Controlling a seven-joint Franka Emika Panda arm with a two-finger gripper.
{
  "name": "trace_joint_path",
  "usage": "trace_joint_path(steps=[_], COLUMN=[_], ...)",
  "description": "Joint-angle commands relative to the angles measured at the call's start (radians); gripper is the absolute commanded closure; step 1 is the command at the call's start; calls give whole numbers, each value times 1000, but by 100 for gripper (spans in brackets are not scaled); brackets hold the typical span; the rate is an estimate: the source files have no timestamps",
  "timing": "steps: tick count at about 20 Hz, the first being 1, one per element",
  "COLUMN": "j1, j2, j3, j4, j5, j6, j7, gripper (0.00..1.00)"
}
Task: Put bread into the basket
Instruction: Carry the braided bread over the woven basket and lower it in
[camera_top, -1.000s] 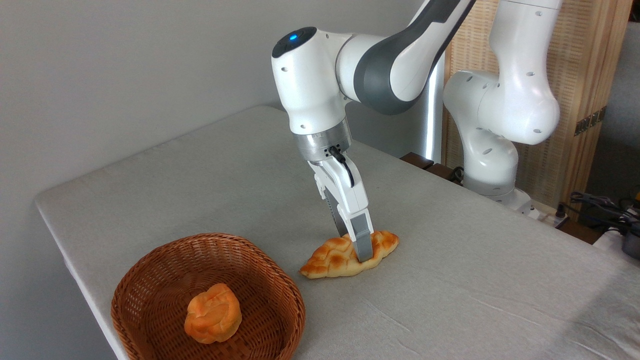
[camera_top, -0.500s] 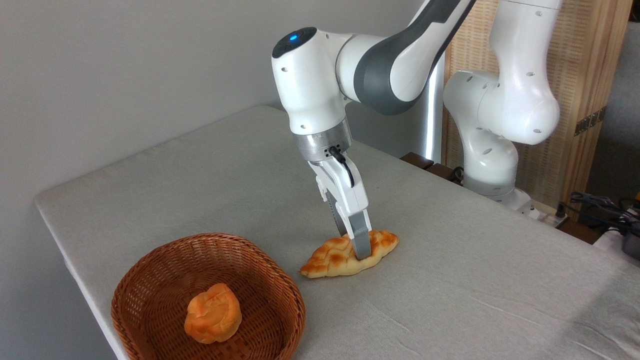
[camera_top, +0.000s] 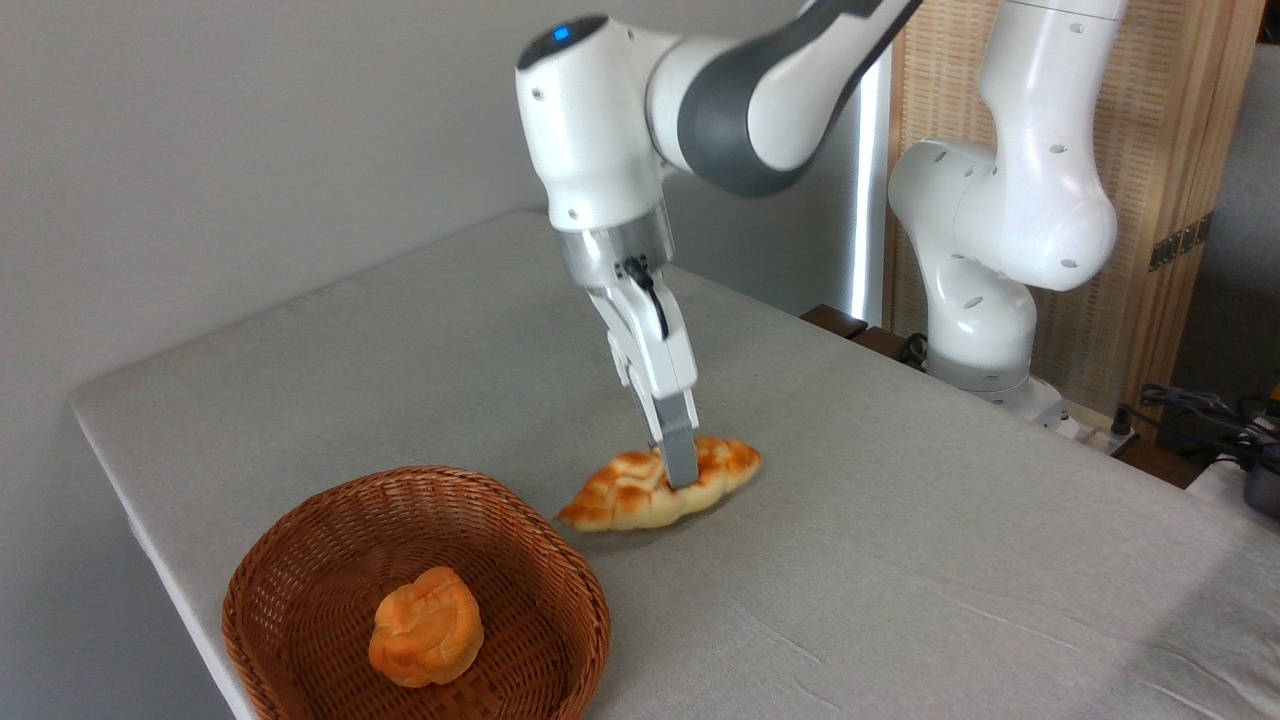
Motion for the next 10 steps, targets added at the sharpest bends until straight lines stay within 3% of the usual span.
trace_joint_path(steps=[1, 4, 9, 10], j1=[-18, -18, -16, -16], j2=[9, 33, 268, 309], j3=[62, 73, 76, 70], j4=[194, 293, 559, 590], j5=[-64, -129, -184, -192], j6=[-150, -156, -161, -164], j7=[10, 9, -3, -7], gripper=[69, 69, 66, 61])
